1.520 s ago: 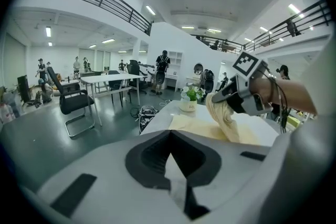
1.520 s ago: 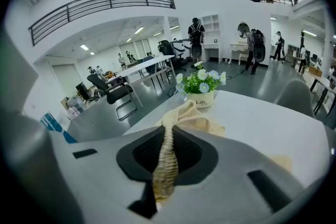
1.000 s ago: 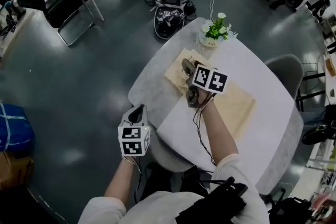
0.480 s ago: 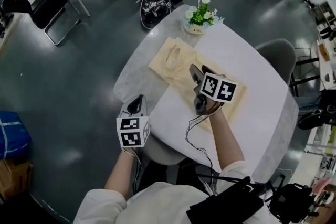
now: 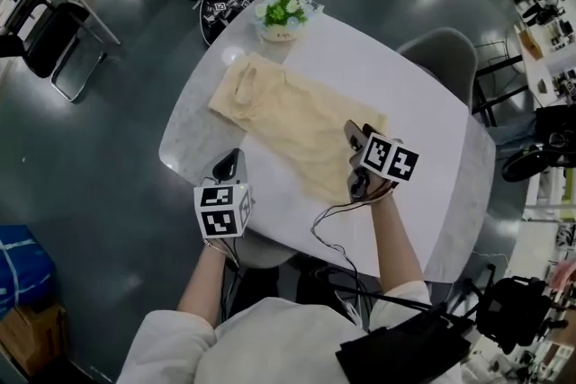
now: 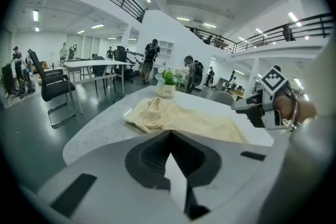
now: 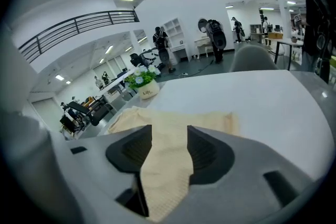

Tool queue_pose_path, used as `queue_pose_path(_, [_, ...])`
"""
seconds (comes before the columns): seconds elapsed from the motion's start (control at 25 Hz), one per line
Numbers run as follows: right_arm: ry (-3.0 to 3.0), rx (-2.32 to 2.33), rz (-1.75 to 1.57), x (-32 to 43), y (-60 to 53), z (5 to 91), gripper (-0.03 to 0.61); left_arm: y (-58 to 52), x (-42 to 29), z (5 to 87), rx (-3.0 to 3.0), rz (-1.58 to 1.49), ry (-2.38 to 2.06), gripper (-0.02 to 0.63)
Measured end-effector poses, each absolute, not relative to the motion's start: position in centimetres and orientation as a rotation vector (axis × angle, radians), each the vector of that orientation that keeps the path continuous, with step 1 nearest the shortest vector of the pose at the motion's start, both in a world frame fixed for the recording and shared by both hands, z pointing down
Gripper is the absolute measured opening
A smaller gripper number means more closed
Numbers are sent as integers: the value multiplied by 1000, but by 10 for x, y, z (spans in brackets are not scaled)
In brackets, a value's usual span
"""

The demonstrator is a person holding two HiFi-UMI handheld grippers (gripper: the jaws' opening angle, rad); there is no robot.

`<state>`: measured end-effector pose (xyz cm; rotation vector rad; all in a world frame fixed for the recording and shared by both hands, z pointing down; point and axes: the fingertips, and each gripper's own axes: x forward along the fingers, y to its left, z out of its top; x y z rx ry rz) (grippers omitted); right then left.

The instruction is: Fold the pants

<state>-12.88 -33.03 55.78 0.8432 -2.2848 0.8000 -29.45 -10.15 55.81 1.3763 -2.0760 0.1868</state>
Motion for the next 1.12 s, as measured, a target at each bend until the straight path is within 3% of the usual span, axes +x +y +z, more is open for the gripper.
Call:
queue_pose_path(0.48, [-2144,984,912,10,-344,612,176,-143,-197,583,1464,253,-1978,2])
queue_pose_path(1.12, [-2113,833,980,-1,-337,669,164,-149,-170,615,1401,302,-1985,2])
